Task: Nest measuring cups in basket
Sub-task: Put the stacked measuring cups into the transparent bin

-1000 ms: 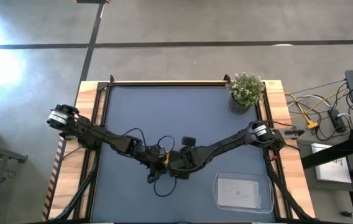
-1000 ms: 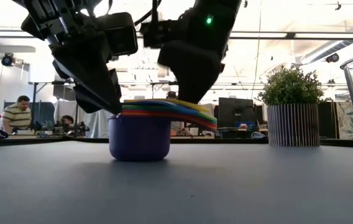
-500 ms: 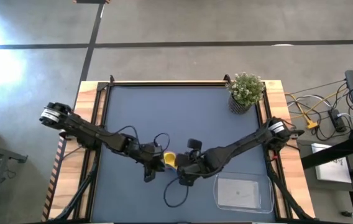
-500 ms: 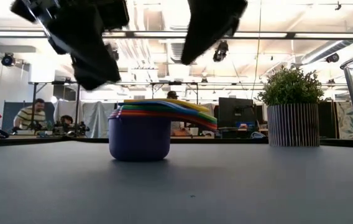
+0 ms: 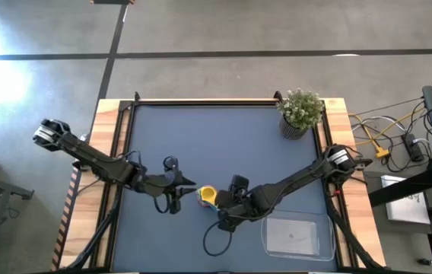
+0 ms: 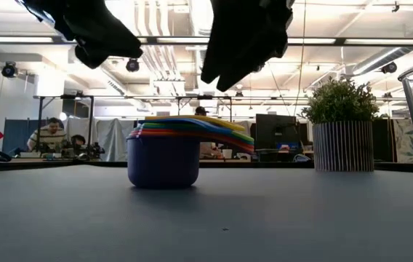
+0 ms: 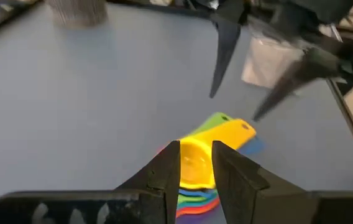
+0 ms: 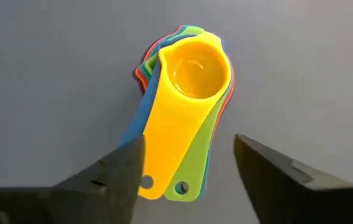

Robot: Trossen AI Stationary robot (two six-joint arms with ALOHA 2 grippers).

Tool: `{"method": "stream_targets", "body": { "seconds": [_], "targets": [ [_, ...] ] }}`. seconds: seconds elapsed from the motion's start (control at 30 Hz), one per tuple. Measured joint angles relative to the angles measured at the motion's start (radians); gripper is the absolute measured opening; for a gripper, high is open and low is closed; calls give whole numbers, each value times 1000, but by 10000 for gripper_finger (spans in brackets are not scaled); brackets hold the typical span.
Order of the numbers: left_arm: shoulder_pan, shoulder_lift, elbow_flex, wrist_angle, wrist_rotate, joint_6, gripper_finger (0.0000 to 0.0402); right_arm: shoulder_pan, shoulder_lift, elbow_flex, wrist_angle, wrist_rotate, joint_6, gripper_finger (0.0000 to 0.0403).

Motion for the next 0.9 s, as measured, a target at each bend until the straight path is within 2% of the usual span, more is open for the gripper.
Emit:
{"method": "stream_targets", "body": {
  "seconds": [0.2, 0.37, 0.57, 0.77, 0.9],
  "targets": [
    [-2, -93, -102, 63, -99, 64, 75, -18, 0, -1, 33, -2, 96, 306],
    [8, -184, -224, 202, -140, 80, 75, -47, 0, -1, 64, -24, 154, 341],
    [19, -264, -356, 388, -140, 123, 75, -80, 5, -1, 74, -64, 162, 362],
    [21, -313, -365, 412, -134, 141, 75, -95, 5, -2, 82, -135, 183, 364],
    [22, -327, -345, 409, -80, 191, 75, -92, 5, -3, 112, -148, 180, 364]
  ]
}}
